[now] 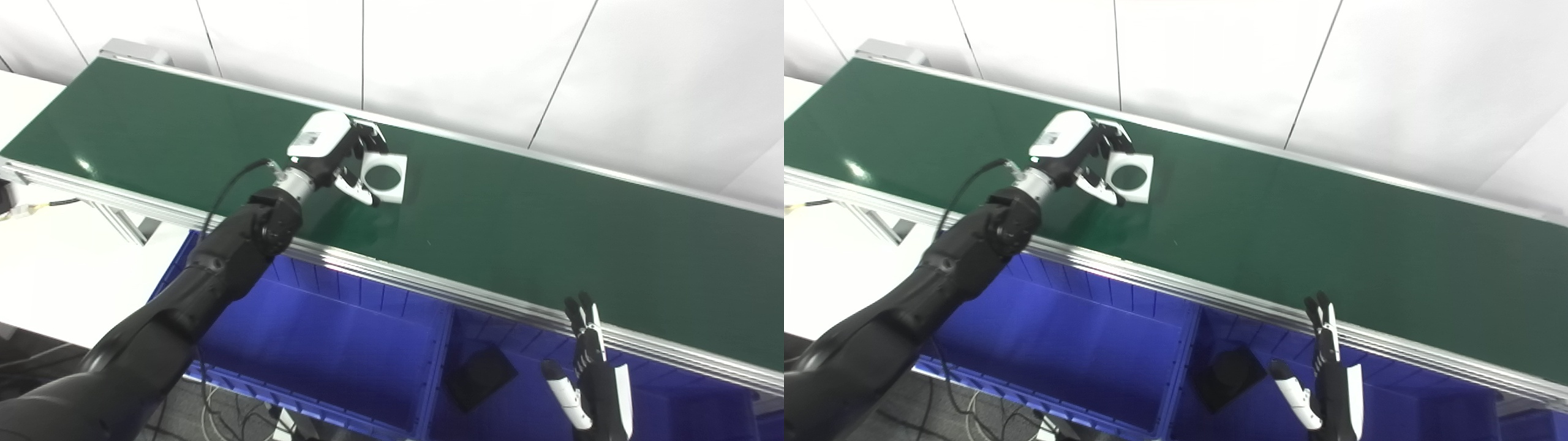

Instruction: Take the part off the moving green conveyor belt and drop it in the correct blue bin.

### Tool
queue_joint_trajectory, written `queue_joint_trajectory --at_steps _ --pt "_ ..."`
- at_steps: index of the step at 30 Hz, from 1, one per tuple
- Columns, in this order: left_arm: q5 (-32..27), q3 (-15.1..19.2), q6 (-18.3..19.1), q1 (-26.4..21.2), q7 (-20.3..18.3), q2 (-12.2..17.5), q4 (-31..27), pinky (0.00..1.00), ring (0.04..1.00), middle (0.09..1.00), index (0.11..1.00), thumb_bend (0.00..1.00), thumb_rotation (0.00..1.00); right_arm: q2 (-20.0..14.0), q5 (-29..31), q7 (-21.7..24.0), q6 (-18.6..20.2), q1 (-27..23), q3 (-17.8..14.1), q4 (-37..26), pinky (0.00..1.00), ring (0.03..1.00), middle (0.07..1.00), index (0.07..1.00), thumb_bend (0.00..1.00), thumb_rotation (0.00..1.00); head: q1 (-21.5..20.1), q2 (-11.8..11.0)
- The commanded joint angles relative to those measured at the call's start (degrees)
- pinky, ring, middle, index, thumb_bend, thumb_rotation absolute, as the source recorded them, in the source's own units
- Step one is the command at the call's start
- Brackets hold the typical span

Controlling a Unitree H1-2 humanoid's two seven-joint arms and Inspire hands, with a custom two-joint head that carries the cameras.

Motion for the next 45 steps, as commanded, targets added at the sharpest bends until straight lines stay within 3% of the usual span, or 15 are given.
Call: queue_joint_trajectory --at_steps 1,10,14,20,27,33,34,38,45 --pt "-1.43 2.05 1.08 -1.38 -1.34 1.21 -5.12 0.43 0.478 0.459 0.513 0.52 0.0 0.25 -0.49 -0.07 -2.88 -0.11 -0.36 -1.39 0.99 0.963 0.945 1.0 0.74 0.77 -0.61 0.08" --pt "-5.54 6.92 2.53 2.84 -7.78 1.79 -20.18 0.44 0.498 0.478 0.507 0.52 0.0 0.81 -1.93 -0.68 -2.88 -0.23 -0.14 -1.69 0.98 0.95 0.94 1.0 0.74 0.75 -5.57 0.78" --pt "-7.71 7.32 -1.62 6.62 -8.93 1.88 -22.26 0.45 0.51 0.492 0.492 0.52 0.0 1.67 -2.6 -1.18 -2.88 -0.11 0.26 -2.13 0.97 0.942 0.937 1.0 0.74 0.73 -11.76 2.0" --pt "-8.16 6.86 -4.71 12.39 -11.55 3.03 -24.92 0.46 0.52 0.493 0.492 0.52 0.0 3.45 -5.1 -3.14 -2.88 0.02 0.62 -2.54 0.94 0.912 0.918 1.0 0.75 0.69 -17.04 2.82" --pt "-9.64 6.6 -7.04 18.23 -14.91 4.41 -26.15 0.46 0.52 0.49 0.493 0.52 0.0 5.5 -5.65 -2.91 -2.85 0.12 0.27 -3.84 0.94 0.888 0.904 1.0 0.74 0.63 -21.09 5.21" --pt "-9.88 6.23 -8.41 22.44 -18.2 6.02 -26.07 0.43 0.512 0.499 0.487 0.52 0.0 8.08 -9.73 -2.84 -2.48 0.13 -0.62 -4.27 0.89 0.887 0.901 0.999 0.8 0.71 -26.13 6.6" --pt "-9.68 6.26 -8.1 22.97 -18.68 6.15 -26.2 0.43 0.514 0.502 0.485 0.52 0.0 8.48 -10.28 -2.67 -2.26 0.17 -0.76 -4.36 0.89 0.89 0.902 1.0 0.82 0.74 -26.13 6.6" --pt "-7.17 5.35 -12.5 23.62 -17.99 7.07 -22.19 0.4 0.489 0.499 0.486 0.52 0.0 9.89 -11.55 -2.62 -2.52 0.51 -1.17 -4.43 0.89 0.887 0.908 0.997 0.81 0.74 -26.76 6.3" --pt "-5.15 2.62 -9.84 24.78 -22.28 7.42 -20.54 0.48 0.535 0.496 0.49 0.52 0.0 10.39 -12.25 -2.63 -2.76 1.38 -1.26 -4.52 0.9 0.886 0.904 0.996 0.8 0.74 -24.75 5.06"
